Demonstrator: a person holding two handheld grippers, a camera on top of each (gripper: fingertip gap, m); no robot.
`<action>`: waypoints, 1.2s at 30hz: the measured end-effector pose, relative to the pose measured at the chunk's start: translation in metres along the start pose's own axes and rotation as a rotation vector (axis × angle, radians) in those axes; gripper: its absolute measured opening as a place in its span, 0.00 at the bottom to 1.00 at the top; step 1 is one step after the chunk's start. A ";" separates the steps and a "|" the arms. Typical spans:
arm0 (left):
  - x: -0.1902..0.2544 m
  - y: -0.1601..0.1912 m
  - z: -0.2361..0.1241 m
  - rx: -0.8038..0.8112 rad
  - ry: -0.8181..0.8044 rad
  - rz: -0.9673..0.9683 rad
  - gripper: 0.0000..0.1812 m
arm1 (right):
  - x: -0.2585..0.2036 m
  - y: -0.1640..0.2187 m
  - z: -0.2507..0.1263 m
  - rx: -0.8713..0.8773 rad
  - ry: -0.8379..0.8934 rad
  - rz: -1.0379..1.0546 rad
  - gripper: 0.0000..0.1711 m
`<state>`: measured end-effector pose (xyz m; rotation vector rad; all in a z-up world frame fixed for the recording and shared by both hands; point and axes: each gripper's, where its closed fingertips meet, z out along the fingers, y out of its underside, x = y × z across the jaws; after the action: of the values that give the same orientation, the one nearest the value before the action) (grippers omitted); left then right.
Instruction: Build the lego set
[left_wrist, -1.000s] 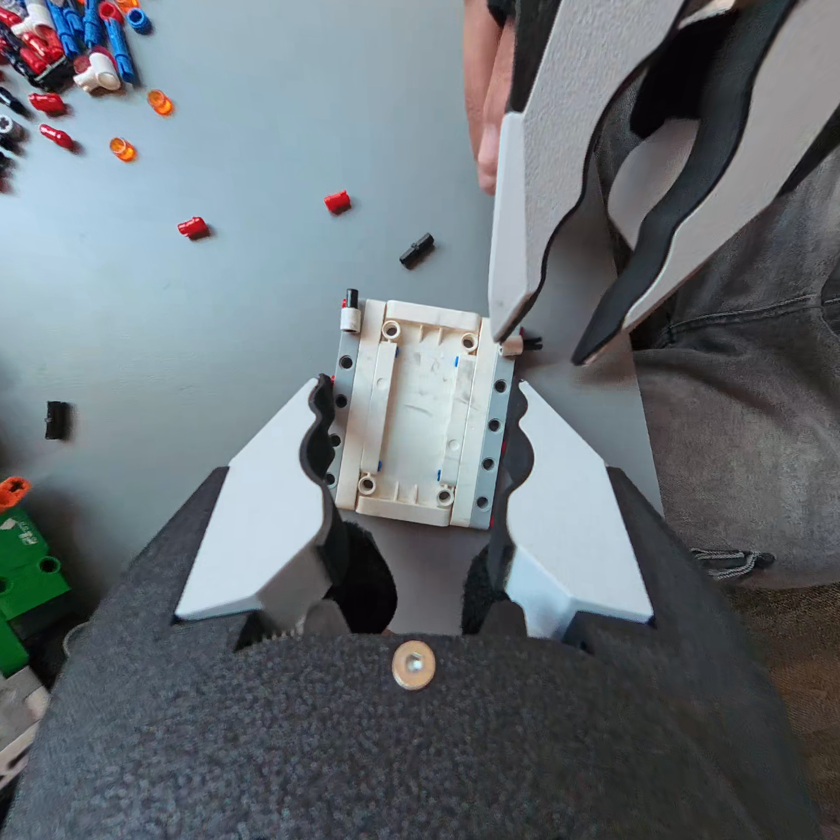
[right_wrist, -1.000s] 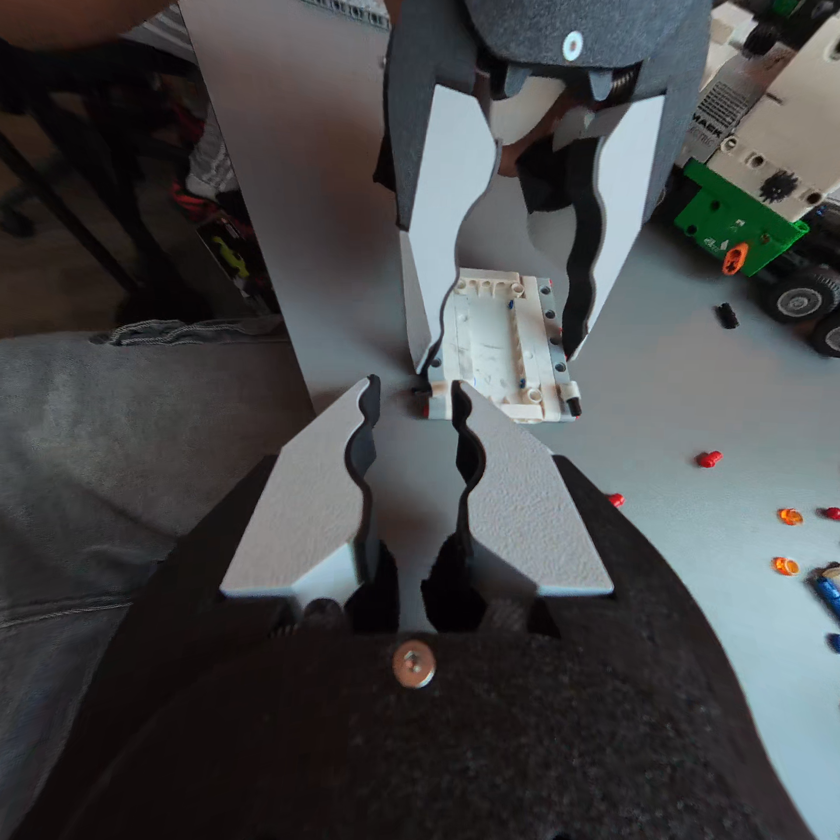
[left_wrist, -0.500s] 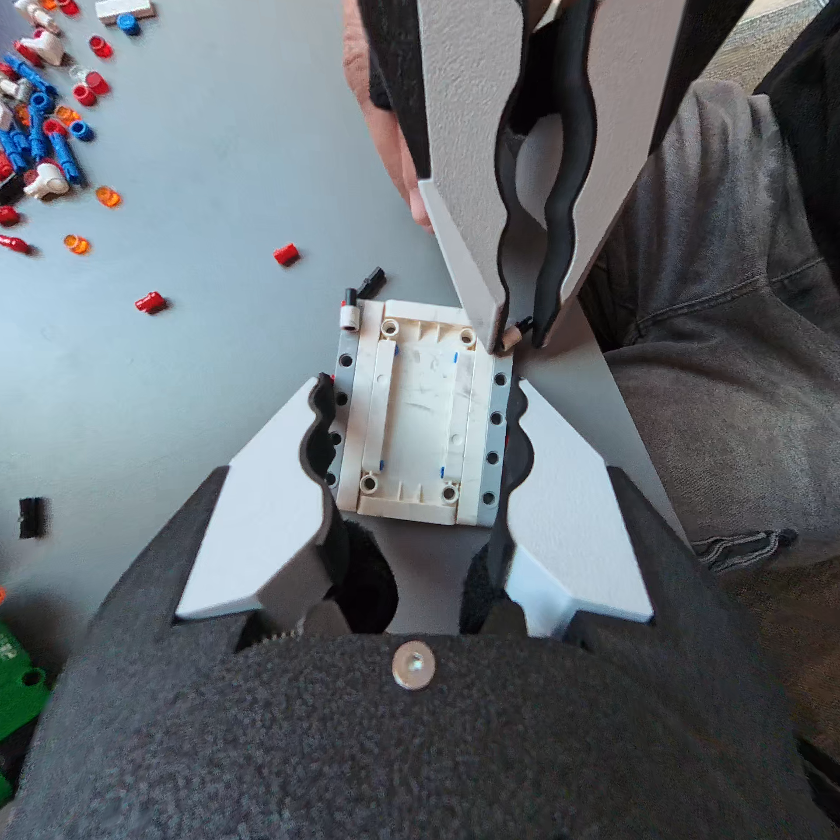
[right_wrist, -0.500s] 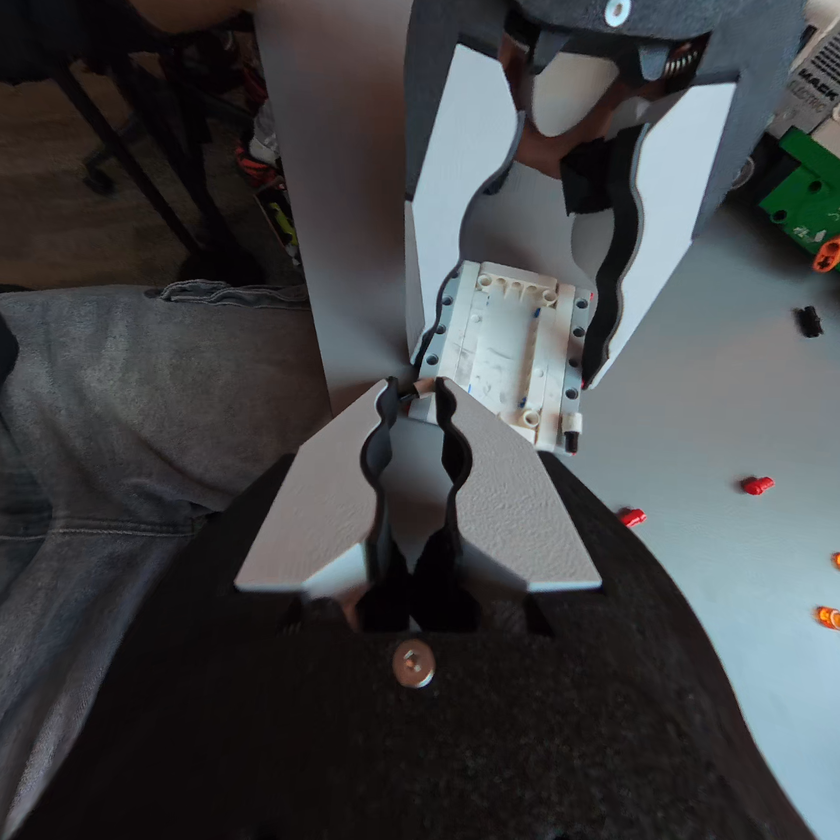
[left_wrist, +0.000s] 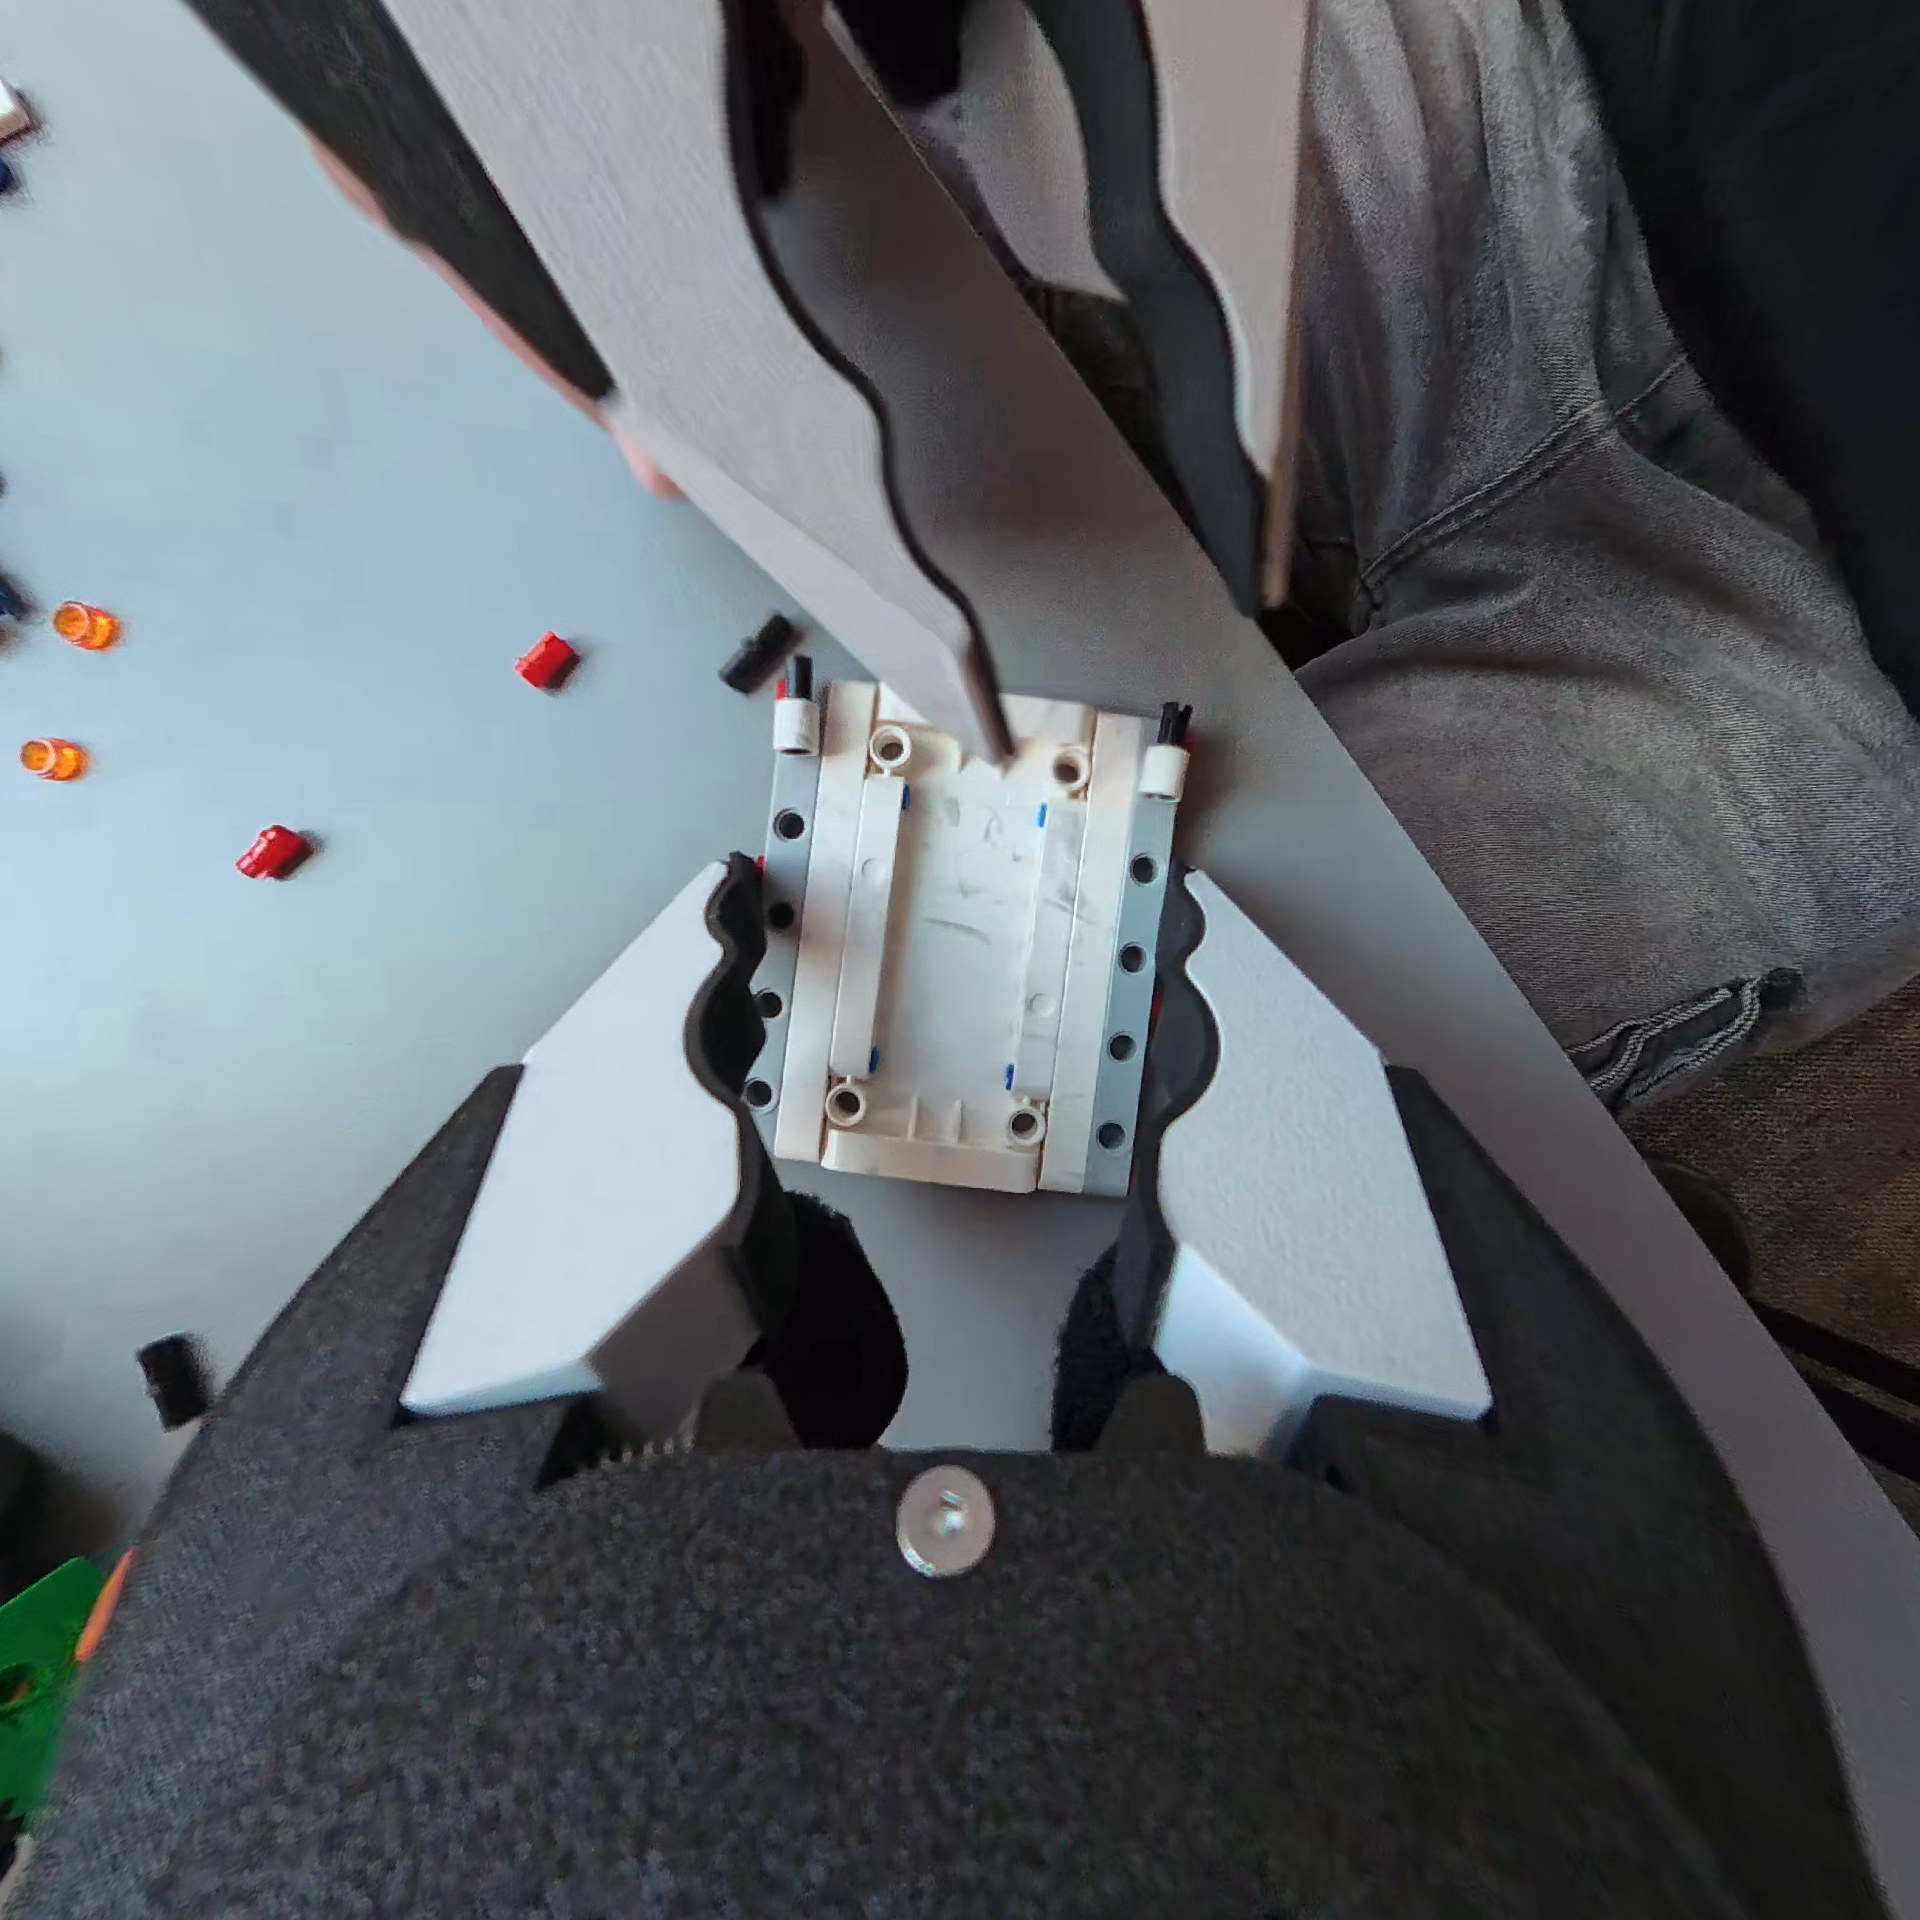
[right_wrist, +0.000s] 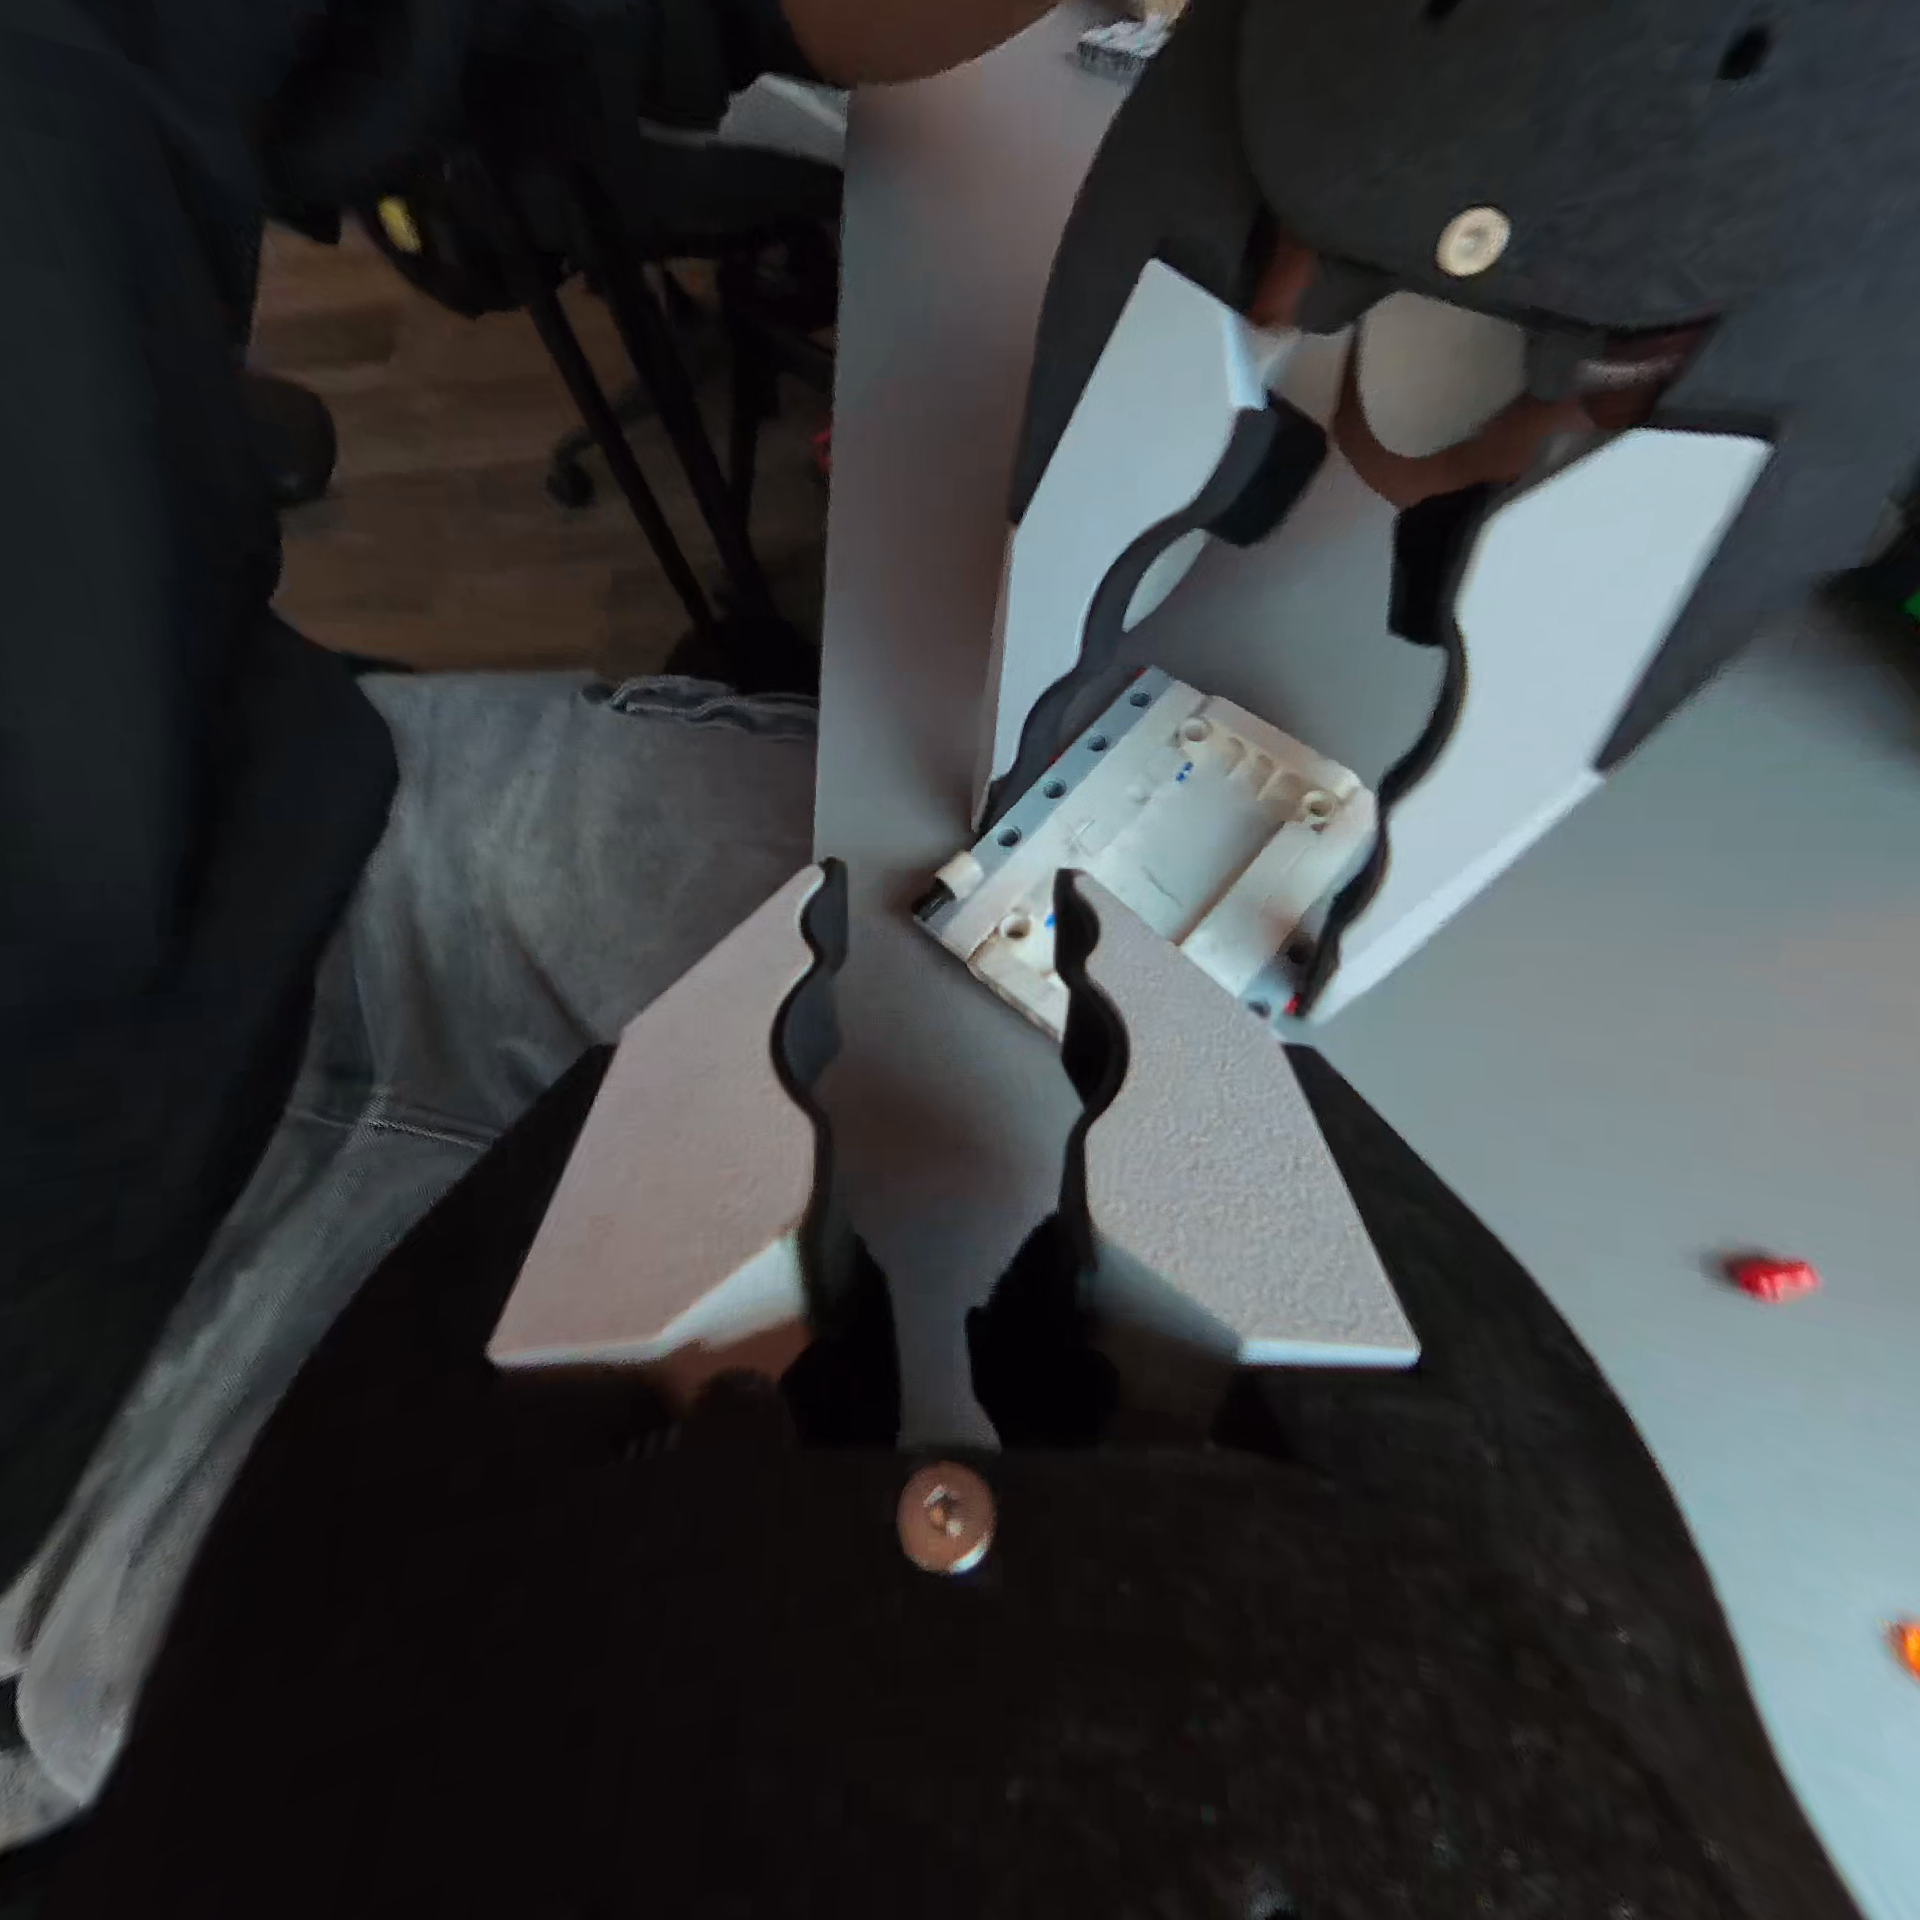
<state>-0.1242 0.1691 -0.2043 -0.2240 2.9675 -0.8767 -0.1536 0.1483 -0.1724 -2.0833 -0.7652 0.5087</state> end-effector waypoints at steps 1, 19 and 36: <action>0.002 0.001 -0.001 0.002 0.003 0.002 0.41 | 0.005 0.002 -0.008 0.015 0.067 0.043 0.22; 0.003 0.006 -0.079 0.080 -0.177 -0.136 0.38 | 0.051 0.034 -0.057 0.064 0.515 0.386 0.15; -0.018 0.096 -0.139 0.384 -1.202 -0.853 0.21 | 0.129 0.021 -0.078 0.223 0.625 0.408 0.10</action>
<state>-0.1293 0.3263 -0.1404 -1.4229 1.5020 -0.8430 -0.0058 0.1817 -0.1559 -2.0181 0.0776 0.1215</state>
